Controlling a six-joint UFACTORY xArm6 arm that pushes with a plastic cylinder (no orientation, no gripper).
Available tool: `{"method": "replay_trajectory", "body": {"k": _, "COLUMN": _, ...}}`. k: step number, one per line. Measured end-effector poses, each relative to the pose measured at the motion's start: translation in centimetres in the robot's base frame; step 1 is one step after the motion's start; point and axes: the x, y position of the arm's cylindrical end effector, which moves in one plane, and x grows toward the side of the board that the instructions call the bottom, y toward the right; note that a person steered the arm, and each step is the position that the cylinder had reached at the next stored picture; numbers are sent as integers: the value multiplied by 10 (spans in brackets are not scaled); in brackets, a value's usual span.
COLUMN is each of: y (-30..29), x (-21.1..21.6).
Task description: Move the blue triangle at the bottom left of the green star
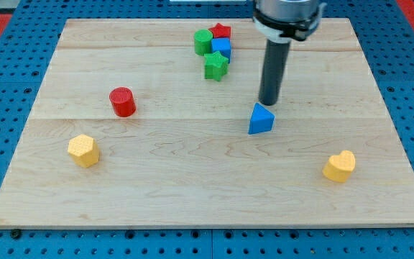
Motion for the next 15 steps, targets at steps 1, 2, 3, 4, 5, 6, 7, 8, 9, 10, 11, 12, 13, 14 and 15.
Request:
{"method": "replay_trajectory", "body": {"k": 1, "y": 5, "x": 22}}
{"method": "replay_trajectory", "body": {"k": 2, "y": -6, "x": 65}}
{"method": "replay_trajectory", "body": {"k": 3, "y": -47, "x": 64}}
{"method": "replay_trajectory", "body": {"k": 4, "y": -77, "x": 53}}
{"method": "replay_trajectory", "body": {"k": 5, "y": -96, "x": 39}}
{"method": "replay_trajectory", "body": {"k": 6, "y": -96, "x": 6}}
{"method": "replay_trajectory", "body": {"k": 7, "y": -100, "x": -14}}
{"method": "replay_trajectory", "body": {"k": 8, "y": -103, "x": -25}}
{"method": "replay_trajectory", "body": {"k": 9, "y": -114, "x": -32}}
{"method": "replay_trajectory", "body": {"k": 10, "y": -119, "x": -32}}
{"method": "replay_trajectory", "body": {"k": 11, "y": -112, "x": -12}}
{"method": "replay_trajectory", "body": {"k": 12, "y": -130, "x": 42}}
{"method": "replay_trajectory", "body": {"k": 13, "y": -169, "x": -4}}
{"method": "replay_trajectory", "body": {"k": 14, "y": -171, "x": -22}}
{"method": "replay_trajectory", "body": {"k": 15, "y": -155, "x": -38}}
